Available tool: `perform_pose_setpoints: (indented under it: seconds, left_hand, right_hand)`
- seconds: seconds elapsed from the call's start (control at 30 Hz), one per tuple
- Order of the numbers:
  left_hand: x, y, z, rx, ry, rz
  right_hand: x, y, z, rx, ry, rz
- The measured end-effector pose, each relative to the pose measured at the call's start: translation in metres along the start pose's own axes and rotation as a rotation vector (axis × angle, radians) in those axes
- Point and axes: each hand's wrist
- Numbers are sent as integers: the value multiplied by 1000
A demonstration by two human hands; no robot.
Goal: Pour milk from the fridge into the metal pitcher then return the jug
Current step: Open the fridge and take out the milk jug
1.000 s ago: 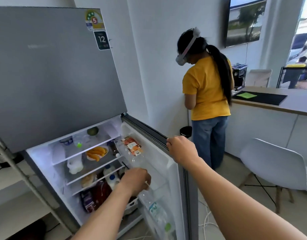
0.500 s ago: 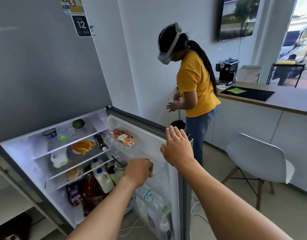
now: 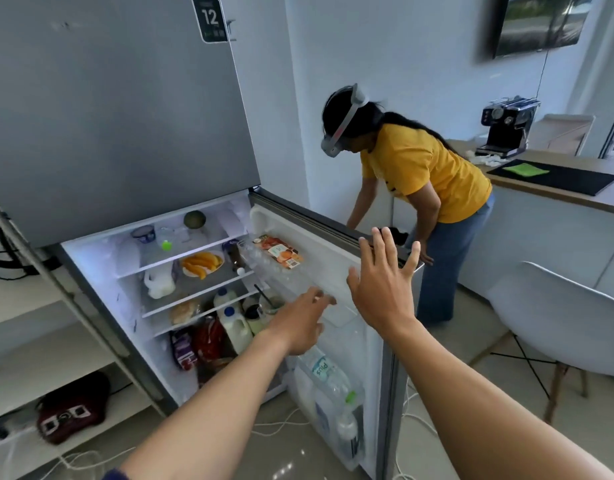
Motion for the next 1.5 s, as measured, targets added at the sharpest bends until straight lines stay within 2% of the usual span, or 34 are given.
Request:
perform_pose_setpoints:
  seconds: [0.1,0.23,0.4,0.57,0.83,1.17,1.27,1.37,1.5]
  left_hand:
    - [-2,-17,12,-69,117,126]
    - [10,-52,33,-179,137,127]
    - [44,-102,60,-260,76,94]
    - [83,-147,67,-339,34,179]
    - [148,-209,48,-365,-41,362]
    - [245,-275,6,-500,-169,647]
    - [283,-286,-7,-504,-196,691]
    - [323,-293,-22,-493,-217,715]
    - [373,-298,-44,-471,-216,775]
  right_hand:
    - [10,-17,15,-170,104,-133]
    - [30,-39,43,-289,-176,-350]
    - [67,-70,66,-320,-440,-333]
    - [105,-94,73,-235,-676,-322]
    - [183,-131,70,-49,-908,-278]
    - [295,-166,82,317,-1021,-306]
    - [328,-167,89,423,-1099,-280]
    - [362,-166,97,423,-1184,-223]
    - [414,-168,103,559,-1217,-235]
Point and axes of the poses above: each hand's wrist, its own z-axis away from the middle knuckle, its own x-axis out of the palm, y = z × x, and after that the axes turned 4 degrees about z, right-handed
